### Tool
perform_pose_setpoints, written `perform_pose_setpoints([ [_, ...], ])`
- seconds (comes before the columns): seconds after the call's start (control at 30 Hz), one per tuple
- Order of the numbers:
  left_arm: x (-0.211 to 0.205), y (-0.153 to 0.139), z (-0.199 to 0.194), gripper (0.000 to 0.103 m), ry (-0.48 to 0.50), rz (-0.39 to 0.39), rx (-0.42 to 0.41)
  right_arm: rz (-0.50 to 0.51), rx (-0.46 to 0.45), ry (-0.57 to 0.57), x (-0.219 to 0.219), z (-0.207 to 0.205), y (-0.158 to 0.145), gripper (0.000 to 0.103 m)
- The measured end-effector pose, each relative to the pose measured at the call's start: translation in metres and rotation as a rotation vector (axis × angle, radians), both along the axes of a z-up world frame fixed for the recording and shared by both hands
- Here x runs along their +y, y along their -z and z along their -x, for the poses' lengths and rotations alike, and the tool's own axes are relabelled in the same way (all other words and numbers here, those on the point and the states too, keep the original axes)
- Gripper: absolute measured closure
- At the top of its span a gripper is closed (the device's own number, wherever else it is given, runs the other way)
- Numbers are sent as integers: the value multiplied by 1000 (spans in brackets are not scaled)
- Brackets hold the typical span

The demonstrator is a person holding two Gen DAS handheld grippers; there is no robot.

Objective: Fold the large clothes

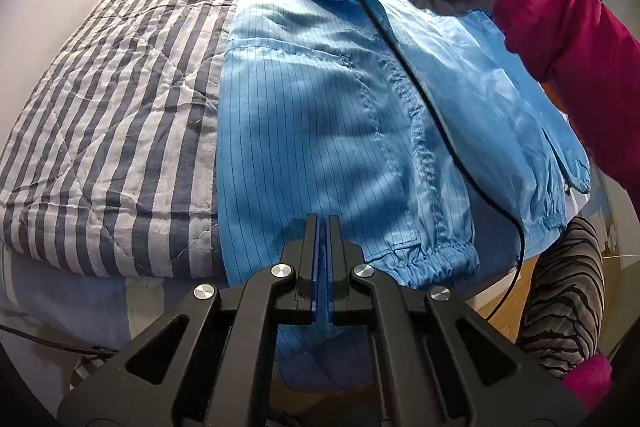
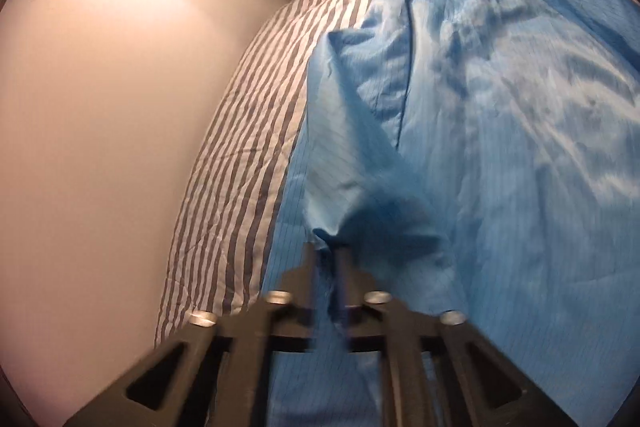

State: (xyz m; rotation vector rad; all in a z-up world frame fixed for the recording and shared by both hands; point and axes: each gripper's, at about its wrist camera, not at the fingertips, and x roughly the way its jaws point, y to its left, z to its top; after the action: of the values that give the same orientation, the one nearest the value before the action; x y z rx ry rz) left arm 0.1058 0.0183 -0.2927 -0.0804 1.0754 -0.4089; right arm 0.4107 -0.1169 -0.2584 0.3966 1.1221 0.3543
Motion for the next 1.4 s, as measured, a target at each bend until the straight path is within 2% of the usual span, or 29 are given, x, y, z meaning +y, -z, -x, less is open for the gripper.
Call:
perform_pose_setpoints([
  [0.07,0,0,0,103,3,-4,-2,-2,-29,21,-14,-4,-7,103],
  [0.17,0,1,-1,103,2,-3,0,-33,-44,131,-52,-14,-9,103],
  [0.27,1,1,-2,103,3,-4,0,60,3,260,-81,-25,6,103],
  [0.33,0,2,-2,103,3,-3,0,102,39,281,-91,-30,13,101],
  [0.37,0,2,-3,103,3,-2,0,118,37,281,-93,-30,13,98],
  [0.43,0,2,-3,103,3,-1,1,75,-11,243,-96,-24,6,87],
  [0.47,0,1,-3,103,2,1,0,62,-43,223,-96,-17,-2,74],
  [0.53,0,1,-2,103,1,5,-3,45,-93,164,-91,-7,-14,73],
  [0.67,11,-8,-1,103,-33,54,-12,-3,-134,73,-82,16,-34,73],
  [0.83,37,-26,11,103,-94,95,-37,-108,-196,9,-86,63,-71,73],
  [1.0,54,-34,22,103,-115,110,-32,-135,-254,-40,-98,117,-105,72],
  [1.17,42,-33,30,103,-97,119,-23,-116,-285,-69,-113,184,-123,72],
  [1.27,25,-31,35,103,-60,86,-29,-65,-320,-62,-128,231,-132,69],
  [1.33,17,-24,35,103,-56,10,-29,-12,-349,-36,-140,259,-136,65],
  [1.4,9,-2,32,103,-32,-56,74,26,-356,-5,-153,282,-137,63],
])
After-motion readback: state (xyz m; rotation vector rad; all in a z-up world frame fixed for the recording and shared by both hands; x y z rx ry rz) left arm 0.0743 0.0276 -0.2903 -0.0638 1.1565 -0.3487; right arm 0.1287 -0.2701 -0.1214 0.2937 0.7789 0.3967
